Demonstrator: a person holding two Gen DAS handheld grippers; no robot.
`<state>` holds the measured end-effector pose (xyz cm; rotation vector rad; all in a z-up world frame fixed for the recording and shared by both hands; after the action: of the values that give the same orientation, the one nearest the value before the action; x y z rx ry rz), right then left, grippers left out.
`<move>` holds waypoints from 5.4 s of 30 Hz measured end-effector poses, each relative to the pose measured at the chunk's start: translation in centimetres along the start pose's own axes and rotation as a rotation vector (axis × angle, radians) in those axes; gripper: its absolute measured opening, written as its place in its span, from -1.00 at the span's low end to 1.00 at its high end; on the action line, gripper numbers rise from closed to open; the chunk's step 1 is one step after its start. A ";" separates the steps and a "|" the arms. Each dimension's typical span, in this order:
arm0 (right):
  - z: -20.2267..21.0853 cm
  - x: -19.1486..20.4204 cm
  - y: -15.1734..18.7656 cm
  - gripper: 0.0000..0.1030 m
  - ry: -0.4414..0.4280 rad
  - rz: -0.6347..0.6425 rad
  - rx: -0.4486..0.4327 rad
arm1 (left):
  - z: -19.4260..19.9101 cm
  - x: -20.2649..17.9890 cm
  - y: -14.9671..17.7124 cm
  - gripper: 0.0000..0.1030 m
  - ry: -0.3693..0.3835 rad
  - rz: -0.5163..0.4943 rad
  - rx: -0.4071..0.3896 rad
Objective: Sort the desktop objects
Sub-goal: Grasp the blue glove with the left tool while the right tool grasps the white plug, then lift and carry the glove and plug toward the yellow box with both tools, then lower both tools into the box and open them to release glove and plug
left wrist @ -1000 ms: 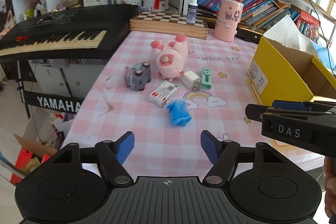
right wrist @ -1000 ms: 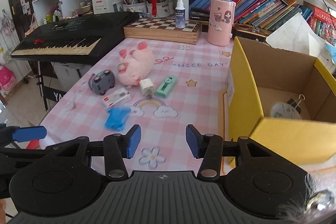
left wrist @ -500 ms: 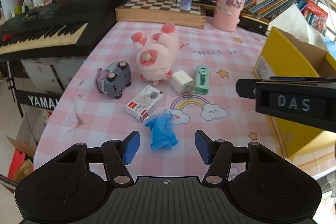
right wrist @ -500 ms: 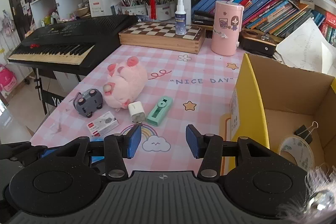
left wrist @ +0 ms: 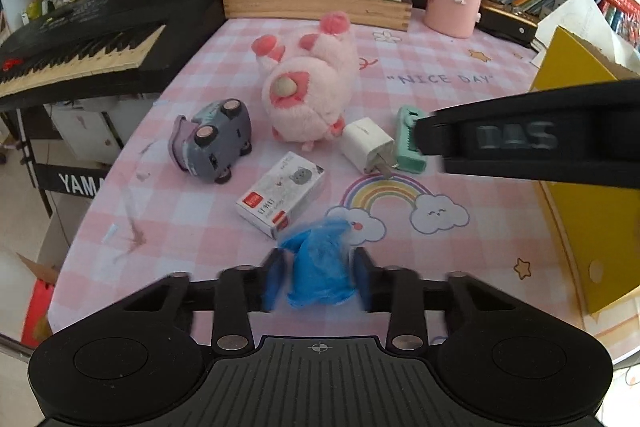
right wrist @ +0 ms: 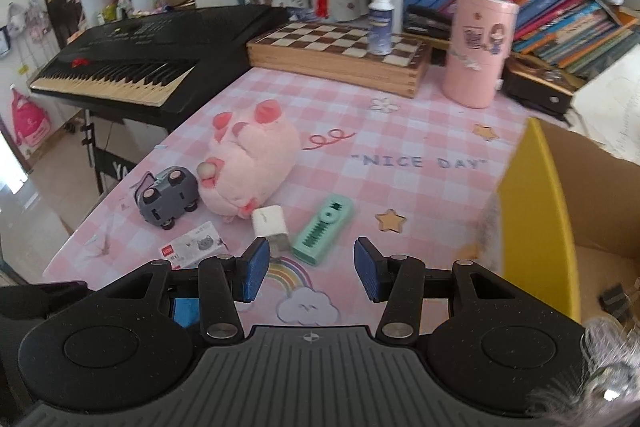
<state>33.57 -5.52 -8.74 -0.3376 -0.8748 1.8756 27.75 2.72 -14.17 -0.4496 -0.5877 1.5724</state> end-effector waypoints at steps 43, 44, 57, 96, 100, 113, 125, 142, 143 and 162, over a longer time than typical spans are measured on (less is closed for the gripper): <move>8.2 5.3 4.0 -0.55 -0.034 0.005 -0.046 | 11.2 4.9 1.8 -0.50 0.039 0.016 -0.185; 8.6 5.5 4.4 -0.54 -0.030 0.002 -0.048 | 11.6 4.9 2.1 -0.50 0.046 0.017 -0.189; 15.8 7.7 11.5 -0.55 0.050 -0.067 -0.081 | 17.8 4.2 7.4 -0.50 0.131 -0.033 -0.236; 27.2 -2.2 22.6 -0.55 0.316 -0.389 -0.110 | 20.8 -12.2 11.7 -0.50 0.415 -0.359 -0.202; 27.0 -4.5 22.0 -0.55 0.315 -0.390 -0.105 | 20.2 -14.2 10.5 -0.50 0.414 -0.367 -0.210; 26.9 -12.5 18.2 -0.55 0.312 -0.356 -0.158 | 18.5 -20.4 5.6 -0.50 0.394 -0.358 -0.257; 27.3 -17.2 12.3 -0.55 0.247 -0.265 -0.240 | 17.1 -23.7 0.0 -0.50 0.340 -0.316 -0.313; 19.9 -23.4 5.6 -0.55 0.138 -0.120 -0.104 | 10.6 -26.3 -3.9 -0.50 0.267 -0.301 -0.210; 19.2 -23.7 5.6 -0.55 0.131 -0.114 -0.081 | 10.1 -26.5 -3.8 -0.50 0.269 -0.305 -0.192; 11.5 -24.3 6.3 -0.54 0.081 0.175 0.241 | 6.0 -28.4 -3.1 -0.50 0.253 -0.349 -0.005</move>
<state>33.89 -33.13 -8.62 -0.3466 -0.5721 2.0886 29.02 -25.99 -9.29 -0.5109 -0.4471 1.1606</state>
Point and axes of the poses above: each gripper's, at about its wrist camera, not at the fingertips, and z roughly against the way its jaws point, x to its left, y to its underside, the point moved 8 cm from there along -z, roughly the way its jaws point, and after that the axes turned 6 degrees about -y, right-handed, at the moved point
